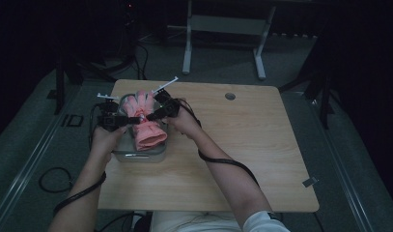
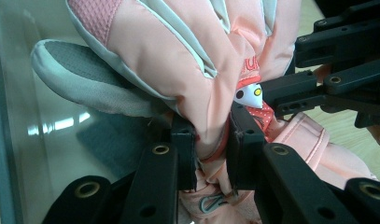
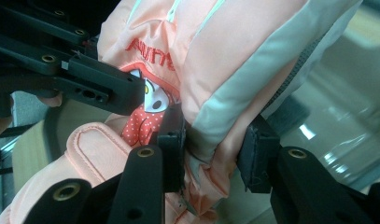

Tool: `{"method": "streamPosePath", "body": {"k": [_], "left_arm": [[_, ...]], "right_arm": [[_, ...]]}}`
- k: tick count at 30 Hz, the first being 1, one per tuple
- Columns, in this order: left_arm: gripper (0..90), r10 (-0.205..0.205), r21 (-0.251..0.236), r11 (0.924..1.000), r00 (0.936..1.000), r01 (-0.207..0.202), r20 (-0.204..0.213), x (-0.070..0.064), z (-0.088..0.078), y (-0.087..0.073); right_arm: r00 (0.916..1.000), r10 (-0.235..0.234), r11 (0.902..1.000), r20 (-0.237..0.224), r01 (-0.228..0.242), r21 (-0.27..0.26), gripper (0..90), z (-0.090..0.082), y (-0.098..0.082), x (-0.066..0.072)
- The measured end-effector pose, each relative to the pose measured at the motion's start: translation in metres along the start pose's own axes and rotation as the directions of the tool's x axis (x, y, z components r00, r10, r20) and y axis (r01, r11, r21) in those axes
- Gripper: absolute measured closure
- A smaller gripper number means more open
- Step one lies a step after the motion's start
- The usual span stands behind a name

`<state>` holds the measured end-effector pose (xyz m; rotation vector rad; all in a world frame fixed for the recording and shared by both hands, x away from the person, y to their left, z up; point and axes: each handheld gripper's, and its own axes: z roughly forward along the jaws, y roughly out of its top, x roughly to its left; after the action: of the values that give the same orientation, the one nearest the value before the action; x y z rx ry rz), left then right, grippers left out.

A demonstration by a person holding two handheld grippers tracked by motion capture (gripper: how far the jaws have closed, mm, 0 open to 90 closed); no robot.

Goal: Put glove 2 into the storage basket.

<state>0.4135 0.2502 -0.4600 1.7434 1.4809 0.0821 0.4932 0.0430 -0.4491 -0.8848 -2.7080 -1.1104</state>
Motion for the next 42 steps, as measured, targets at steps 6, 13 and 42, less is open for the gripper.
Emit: {"method": "streamPosePath", "body": {"k": [6, 13, 42], "left_arm": [[74.8, -0.004, 0.047, 0.9989, 0.9994, 0.006, -0.033, 0.007, 0.011, -0.007], [74.4, -0.025, 0.085, 0.9958, 0.9965, 0.032, -0.079, 0.011, 0.018, -0.004], [38.6, -0.047, 0.018, 0.9985, 0.9799, 0.052, -0.194, 0.017, 0.013, -0.008]], "right_arm": [[0.9998, 0.018, 0.9991, -0.002, -0.018, 0.038, 65.6, 0.018, -0.009, -0.003], [0.9999, 0.017, 0.9973, -0.003, -0.016, 0.072, 65.1, 0.031, -0.007, -0.010], [0.9969, 0.071, 0.9974, 0.034, -0.071, 0.011, 50.6, 0.026, -0.002, -0.012]]}}
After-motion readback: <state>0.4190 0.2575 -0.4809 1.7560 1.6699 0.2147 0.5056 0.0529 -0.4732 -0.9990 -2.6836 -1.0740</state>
